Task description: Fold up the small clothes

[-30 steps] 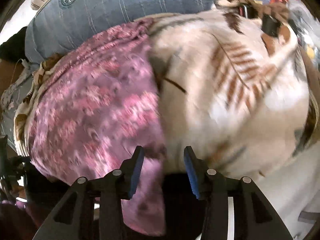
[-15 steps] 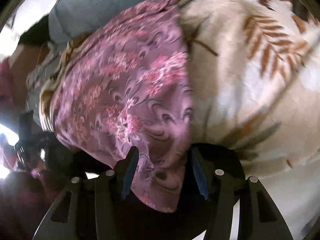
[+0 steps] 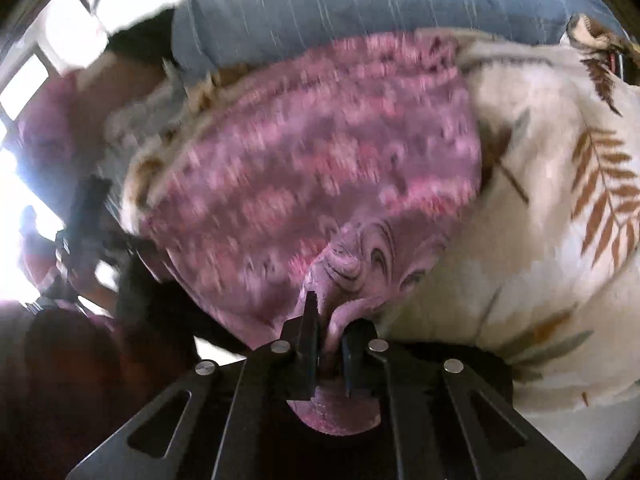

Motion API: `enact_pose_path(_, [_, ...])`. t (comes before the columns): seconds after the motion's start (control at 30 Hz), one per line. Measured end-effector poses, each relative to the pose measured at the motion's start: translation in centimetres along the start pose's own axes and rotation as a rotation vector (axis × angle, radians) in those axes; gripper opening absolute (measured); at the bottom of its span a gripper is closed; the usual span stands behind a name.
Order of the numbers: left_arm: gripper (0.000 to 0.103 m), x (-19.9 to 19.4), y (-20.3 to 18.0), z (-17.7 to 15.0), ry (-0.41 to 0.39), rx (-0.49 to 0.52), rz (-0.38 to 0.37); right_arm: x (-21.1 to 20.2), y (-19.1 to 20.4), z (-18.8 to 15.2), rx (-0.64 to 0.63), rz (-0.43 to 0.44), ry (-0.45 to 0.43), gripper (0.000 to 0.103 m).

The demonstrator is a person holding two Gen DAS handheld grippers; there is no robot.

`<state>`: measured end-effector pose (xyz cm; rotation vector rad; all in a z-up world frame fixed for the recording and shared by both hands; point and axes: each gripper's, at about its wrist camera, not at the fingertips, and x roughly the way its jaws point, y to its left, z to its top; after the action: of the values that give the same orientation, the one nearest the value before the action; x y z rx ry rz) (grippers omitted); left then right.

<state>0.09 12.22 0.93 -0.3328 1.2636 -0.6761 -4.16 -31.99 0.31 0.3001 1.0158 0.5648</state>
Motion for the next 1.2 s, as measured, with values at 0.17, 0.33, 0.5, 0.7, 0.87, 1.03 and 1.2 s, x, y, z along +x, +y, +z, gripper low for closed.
enact_pose_path(0.17, [0.005,-3.2,2.1,4.3,-0.149,-0.098,-0.048,-2.3,-2.1,3.2,0.125,0.077,-0.202,0.008])
enact_pose_path(0.33, [0.006,-2.5,6.1,8.7,-0.201,-0.237,-0.006,-0.9,-4.8,6.2,0.246,0.072,-0.290,0.008])
enact_pose_path(0.5, [0.007,-1.0,9.0,9.9,-0.157,-0.361,0.001,2.9,-6.6,7.5,0.337,0.004,-0.213,0.010])
enact_pose_path(0.7, [0.070,-2.1,7.0,7.3,-0.159,-0.253,-0.027,2.5,-6.9,6.7,0.398,0.063,-0.203,0.022])
enact_pose_path(0.87, [0.068,0.2,6.5,6.3,-0.074,-0.215,0.024,2.3,-6.5,6.2,0.384,0.072,-0.180,0.036])
enact_pose_path(1.03, [0.012,0.2,5.9,7.0,-0.059,-0.191,0.030,3.0,-6.1,6.6,0.355,0.006,-0.155,0.011])
enact_pose_path(1.2, [0.008,-2.1,5.5,7.1,-0.114,-0.214,-0.044,1.5,-4.6,6.9,0.295,0.003,-0.204,0.011])
